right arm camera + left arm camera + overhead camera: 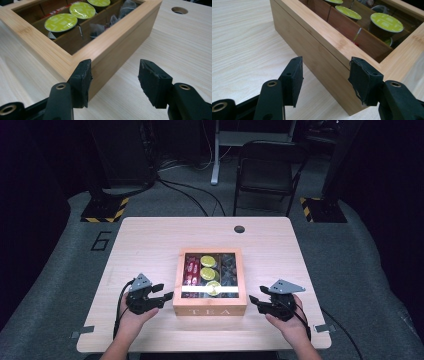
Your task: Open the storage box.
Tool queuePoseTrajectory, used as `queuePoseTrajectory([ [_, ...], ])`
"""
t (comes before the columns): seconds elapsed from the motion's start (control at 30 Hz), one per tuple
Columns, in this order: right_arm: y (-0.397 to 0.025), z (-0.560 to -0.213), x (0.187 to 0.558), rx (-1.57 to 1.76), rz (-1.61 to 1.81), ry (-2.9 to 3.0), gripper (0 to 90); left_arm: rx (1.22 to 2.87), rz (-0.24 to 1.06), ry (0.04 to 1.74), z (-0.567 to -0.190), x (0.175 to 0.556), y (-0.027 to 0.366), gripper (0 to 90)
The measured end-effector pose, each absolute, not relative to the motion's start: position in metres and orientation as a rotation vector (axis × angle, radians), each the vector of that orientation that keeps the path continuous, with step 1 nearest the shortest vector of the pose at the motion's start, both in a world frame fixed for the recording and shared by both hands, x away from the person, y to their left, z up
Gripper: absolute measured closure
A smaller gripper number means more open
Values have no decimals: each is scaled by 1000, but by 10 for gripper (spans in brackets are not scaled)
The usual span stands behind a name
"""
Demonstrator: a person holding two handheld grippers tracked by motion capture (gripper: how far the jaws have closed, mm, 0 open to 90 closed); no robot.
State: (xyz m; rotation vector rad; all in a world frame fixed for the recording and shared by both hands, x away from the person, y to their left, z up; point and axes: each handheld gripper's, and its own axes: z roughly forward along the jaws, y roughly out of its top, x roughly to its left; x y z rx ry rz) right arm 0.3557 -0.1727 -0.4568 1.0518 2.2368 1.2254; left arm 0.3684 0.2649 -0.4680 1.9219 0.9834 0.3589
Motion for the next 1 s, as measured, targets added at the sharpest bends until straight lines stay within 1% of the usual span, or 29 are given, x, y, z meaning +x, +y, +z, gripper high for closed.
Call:
queuePoseTrajectory([
  [0.23,-162,-452,346,1033,1244,2242,435,1910,373,950,-464,359,262,444],
  [0.4,-154,-450,338,997,1242,2259,424,1889,380,937,-461,352,261,428],
  [0.63,-144,-449,328,957,1251,2281,418,1892,369,908,-459,342,259,426],
  [0.83,-140,-450,328,950,1245,2295,417,1903,355,891,-460,336,255,427],
  [1.0,-142,-456,333,971,1239,2310,422,1942,344,875,-464,336,248,426],
])
